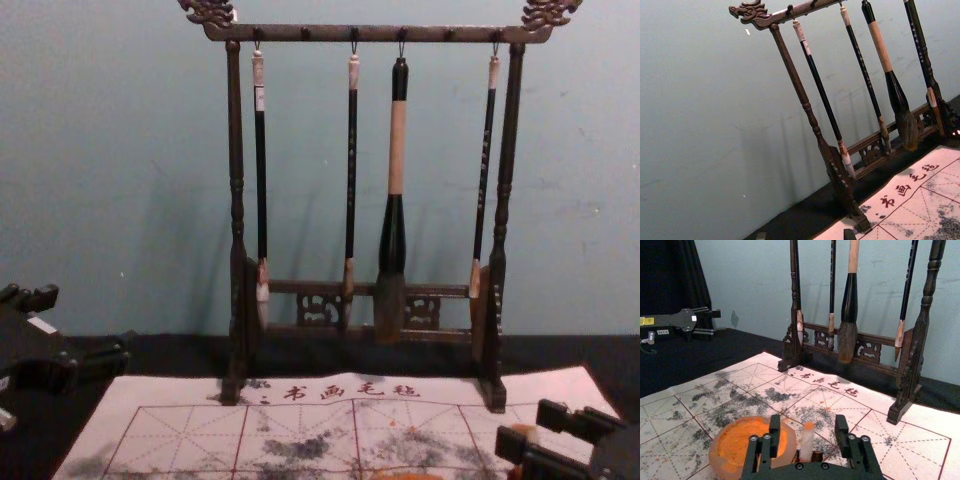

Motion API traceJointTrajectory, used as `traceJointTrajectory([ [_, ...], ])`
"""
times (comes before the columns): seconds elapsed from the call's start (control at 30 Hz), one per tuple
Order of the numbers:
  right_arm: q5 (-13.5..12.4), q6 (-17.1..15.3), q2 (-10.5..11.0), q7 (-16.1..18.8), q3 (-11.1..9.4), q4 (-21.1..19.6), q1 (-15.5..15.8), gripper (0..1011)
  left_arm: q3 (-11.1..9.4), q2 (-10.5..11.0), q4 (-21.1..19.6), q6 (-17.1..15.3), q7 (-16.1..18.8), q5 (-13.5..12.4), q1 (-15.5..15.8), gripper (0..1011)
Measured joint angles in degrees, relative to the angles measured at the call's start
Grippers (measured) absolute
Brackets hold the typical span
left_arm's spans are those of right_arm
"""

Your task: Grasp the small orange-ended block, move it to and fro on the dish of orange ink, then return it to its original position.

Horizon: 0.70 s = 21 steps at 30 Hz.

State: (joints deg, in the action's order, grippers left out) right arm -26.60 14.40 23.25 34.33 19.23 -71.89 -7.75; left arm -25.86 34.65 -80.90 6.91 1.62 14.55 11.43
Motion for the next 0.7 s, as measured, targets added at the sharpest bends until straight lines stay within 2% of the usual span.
traceJointTrajectory([
  [0.17, 0.0, 0.0, 0.0, 0.0, 0.0, 0.0, 0.0, 774, 0.0, 0.0, 0.0, 0.0, 0.0, 0.0, 0.0, 1001],
  [0.2, 0.0, 0.0, 0.0, 0.0, 0.0, 0.0, 0.0, 828, 0.0, 0.0, 0.0, 0.0, 0.0, 0.0, 0.0, 1001],
  [0.23, -0.01, 0.0, 0.0, 0.0, 0.0, 0.0, 0.0, 828, 0.0, 0.0, 0.0, 0.0, 0.0, 0.0, 0.0, 1001],
  [0.47, 0.0, 0.0, 0.0, 0.0, 0.0, 0.0, 0.0, 1003, 0.0, 0.0, 0.0, 0.0, 0.0, 0.0, 0.0, 1001],
  [0.6, 0.05, 0.11, 0.0, -0.09, 0.01, -0.01, 0.02, 1002, 0.0, 0.0, 0.0, 0.0, 0.0, 0.0, 0.0, 1001],
  [0.7, 1.28, 1.13, -0.07, -1.13, 0.01, -0.56, 0.31, 1002, 0.0, 0.0, 0.0, 0.0, 0.0, 0.0, 0.0, 1001],
])
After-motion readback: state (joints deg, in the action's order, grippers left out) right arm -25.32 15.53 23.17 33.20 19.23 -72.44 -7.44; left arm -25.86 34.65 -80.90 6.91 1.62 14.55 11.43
